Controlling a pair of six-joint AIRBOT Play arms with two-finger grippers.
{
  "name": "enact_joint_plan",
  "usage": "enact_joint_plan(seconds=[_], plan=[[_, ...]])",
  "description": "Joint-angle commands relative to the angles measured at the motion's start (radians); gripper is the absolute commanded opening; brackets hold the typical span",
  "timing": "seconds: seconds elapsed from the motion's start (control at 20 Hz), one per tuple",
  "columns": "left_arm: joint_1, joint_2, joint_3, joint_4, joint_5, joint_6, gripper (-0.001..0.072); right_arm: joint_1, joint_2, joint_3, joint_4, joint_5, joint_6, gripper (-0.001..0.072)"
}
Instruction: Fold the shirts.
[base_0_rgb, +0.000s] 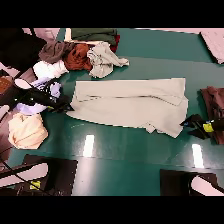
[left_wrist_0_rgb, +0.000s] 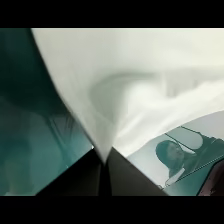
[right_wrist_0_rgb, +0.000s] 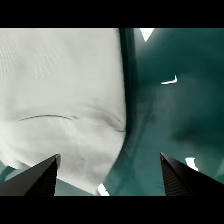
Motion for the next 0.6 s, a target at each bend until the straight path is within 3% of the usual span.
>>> enact_joint_plan(seconds=[0.0, 0.2, 0.35, 0.4, 0.45, 0.5, 0.55], plan=[[-0.001, 0.006, 0.041, -0.013, -0.019, -0.001, 0.0022, 0.004, -0.005, -0.068, 0.129, -0.085, -0.049, 0.0697], [-0.001, 0.006, 0.043, -0.049, -0.016, -0.001, 0.0022, 0.1, -0.042, -0.072, 0.121, -0.095, -0.047, 0.0694], [-0.001, 0.006, 0.043, -0.05, -0.034, -0.001, 0.0023, 0.146, -0.045, -0.072, 0.088, 0.004, -0.007, 0.0597], [-0.001, 0.006, 0.043, -0.05, -0.037, 0.0, 0.0023, 0.149, -0.027, -0.072, 0.048, 0.014, 0.016, 0.049], [0.0, 0.006, 0.043, -0.05, -0.04, 0.0, 0.0022, 0.148, 0.003, -0.072, 0.005, 0.008, 0.033, 0.0172], [-0.001, 0.006, 0.043, -0.05, -0.043, 0.0, 0.0022, 0.141, 0.038, -0.071, -0.018, -0.001, 0.031, 0.0029], [-0.001, 0.008, 0.043, -0.05, -0.047, 0.0, 0.0022, 0.125, 0.08, -0.064, -0.037, 0.002, 0.031, 0.0028]])
